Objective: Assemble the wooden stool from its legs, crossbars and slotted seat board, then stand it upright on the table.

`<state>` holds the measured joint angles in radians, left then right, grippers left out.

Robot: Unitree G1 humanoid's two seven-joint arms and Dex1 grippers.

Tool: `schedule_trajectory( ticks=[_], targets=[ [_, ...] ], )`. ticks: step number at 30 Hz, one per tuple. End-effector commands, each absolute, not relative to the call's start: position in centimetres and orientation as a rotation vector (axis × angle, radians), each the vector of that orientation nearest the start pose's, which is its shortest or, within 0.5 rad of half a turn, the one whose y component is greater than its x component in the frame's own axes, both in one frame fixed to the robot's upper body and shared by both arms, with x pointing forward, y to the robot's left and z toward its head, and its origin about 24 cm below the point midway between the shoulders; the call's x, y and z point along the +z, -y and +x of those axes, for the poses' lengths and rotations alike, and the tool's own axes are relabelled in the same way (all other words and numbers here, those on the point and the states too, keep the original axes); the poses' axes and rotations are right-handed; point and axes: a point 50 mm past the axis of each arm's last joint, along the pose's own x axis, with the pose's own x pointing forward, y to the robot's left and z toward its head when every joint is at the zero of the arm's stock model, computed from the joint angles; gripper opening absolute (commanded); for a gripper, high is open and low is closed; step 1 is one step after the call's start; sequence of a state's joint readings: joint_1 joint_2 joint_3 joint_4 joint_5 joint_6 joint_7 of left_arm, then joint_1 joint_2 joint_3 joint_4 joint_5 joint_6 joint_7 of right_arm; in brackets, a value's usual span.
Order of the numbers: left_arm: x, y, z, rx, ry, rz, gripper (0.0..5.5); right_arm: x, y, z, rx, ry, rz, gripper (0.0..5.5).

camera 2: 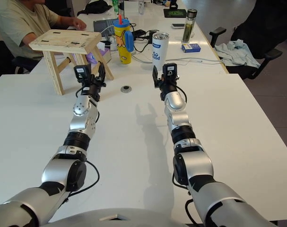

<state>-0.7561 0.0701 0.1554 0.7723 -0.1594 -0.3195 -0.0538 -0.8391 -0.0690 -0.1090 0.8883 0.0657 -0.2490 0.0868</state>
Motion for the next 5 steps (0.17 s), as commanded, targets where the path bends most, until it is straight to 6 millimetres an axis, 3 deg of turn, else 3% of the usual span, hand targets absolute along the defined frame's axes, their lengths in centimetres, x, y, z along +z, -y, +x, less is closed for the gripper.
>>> schedule_trajectory(
  ticks=[1,5],
  targets=[
    [13.55,-14.36,38.6,-0.046,0.307,-0.119,2.64,13.38,12.46,39.63,0.172,0.198,0.001,3.02],
    [13.38,-14.17,38.73,-0.043,0.305,-0.12,2.64,13.47,12.81,39.75,0.177,0.2,-0.013,3.02]
  ],
)
